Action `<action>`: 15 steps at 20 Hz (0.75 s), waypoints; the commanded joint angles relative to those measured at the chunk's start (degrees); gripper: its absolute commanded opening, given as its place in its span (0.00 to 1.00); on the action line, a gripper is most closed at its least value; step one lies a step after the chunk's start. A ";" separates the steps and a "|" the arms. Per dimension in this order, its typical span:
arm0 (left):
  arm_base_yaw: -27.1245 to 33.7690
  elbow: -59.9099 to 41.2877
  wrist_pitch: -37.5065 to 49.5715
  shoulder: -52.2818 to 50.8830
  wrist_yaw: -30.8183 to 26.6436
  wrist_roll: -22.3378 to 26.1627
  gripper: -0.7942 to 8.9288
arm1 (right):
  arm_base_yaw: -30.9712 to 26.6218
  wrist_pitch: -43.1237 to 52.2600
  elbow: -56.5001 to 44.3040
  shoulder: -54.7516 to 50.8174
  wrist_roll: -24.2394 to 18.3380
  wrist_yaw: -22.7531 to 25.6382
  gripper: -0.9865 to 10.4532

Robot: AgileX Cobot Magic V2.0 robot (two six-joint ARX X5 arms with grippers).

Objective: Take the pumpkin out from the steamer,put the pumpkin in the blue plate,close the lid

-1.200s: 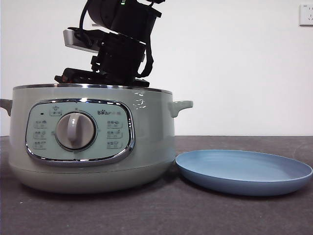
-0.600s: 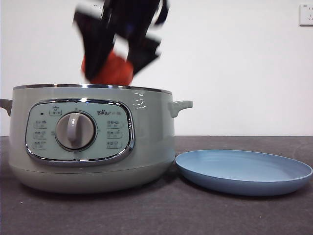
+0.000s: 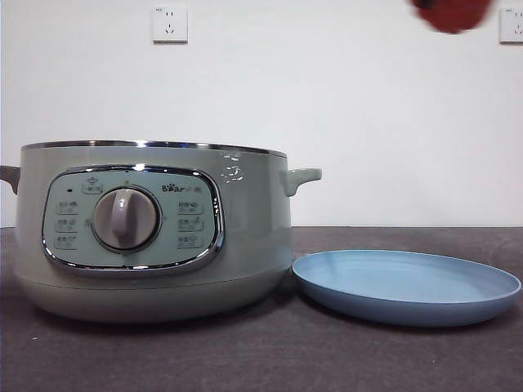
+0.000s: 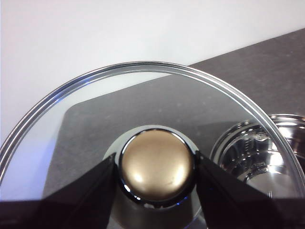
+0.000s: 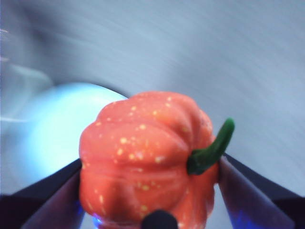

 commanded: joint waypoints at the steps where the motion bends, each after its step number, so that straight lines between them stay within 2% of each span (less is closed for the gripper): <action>1: -0.09 0.83 3.67 0.09 0.00 0.87 0.07 | -0.11 -1.31 -5.01 -3.67 8.33 8.15 0.08; 5: -0.09 0.83 5.95 1.57 5.31 0.87 0.07 | -0.04 6.88 -20.13 -12.81 10.12 7.63 0.08; 6: -0.09 0.83 6.27 1.99 5.31 0.87 0.07 | -0.04 10.14 -24.41 -14.91 10.08 6.01 0.08; 9: -0.09 0.83 7.23 2.69 7.04 0.87 0.07 | -0.04 20.48 -35.93 -18.93 8.68 -4.44 0.08; 13: -0.09 0.83 8.13 3.28 8.66 0.85 0.07 | -0.04 34.25 -46.14 -17.81 6.54 -12.28 0.08; 15: -0.09 0.83 8.20 3.65 9.49 0.85 0.07 | -0.04 39.01 -48.46 -15.28 6.01 -13.42 0.08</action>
